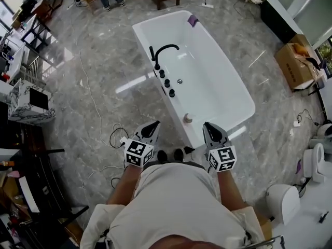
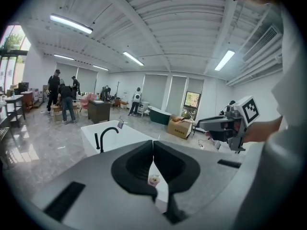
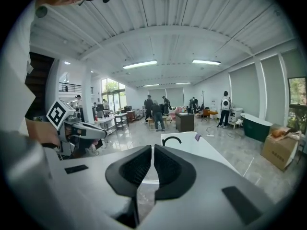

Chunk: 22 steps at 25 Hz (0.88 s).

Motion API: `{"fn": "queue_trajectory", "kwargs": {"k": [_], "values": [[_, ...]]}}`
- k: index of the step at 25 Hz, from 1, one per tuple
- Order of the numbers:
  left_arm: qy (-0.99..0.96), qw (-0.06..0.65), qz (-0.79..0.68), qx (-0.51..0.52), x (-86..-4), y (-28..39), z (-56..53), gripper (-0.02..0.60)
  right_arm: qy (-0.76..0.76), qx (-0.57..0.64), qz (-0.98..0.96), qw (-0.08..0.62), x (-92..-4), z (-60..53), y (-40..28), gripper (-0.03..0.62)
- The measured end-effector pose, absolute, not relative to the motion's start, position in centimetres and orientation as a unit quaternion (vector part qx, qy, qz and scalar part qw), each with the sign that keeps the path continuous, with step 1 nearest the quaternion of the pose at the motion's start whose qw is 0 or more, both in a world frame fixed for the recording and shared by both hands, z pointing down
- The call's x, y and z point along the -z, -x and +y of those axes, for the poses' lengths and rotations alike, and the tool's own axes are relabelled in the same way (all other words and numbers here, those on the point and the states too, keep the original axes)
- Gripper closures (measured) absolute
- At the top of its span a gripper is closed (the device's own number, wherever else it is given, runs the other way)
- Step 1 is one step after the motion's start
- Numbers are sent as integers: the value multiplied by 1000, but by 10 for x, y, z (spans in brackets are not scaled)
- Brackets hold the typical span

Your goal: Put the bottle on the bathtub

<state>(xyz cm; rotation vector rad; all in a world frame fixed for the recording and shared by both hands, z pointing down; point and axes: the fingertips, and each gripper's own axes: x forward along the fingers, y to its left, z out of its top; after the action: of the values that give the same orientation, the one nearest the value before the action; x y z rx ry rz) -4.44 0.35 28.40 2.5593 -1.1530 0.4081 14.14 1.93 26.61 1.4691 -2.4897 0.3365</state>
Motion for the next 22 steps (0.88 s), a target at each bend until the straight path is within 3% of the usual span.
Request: {"fn": "queue_trajectory", "kwargs": {"k": [22], "values": [[-898, 142, -394, -136, -275, 28, 6, 572, -515, -116, -844, 98, -256, 30, -161, 563]]}}
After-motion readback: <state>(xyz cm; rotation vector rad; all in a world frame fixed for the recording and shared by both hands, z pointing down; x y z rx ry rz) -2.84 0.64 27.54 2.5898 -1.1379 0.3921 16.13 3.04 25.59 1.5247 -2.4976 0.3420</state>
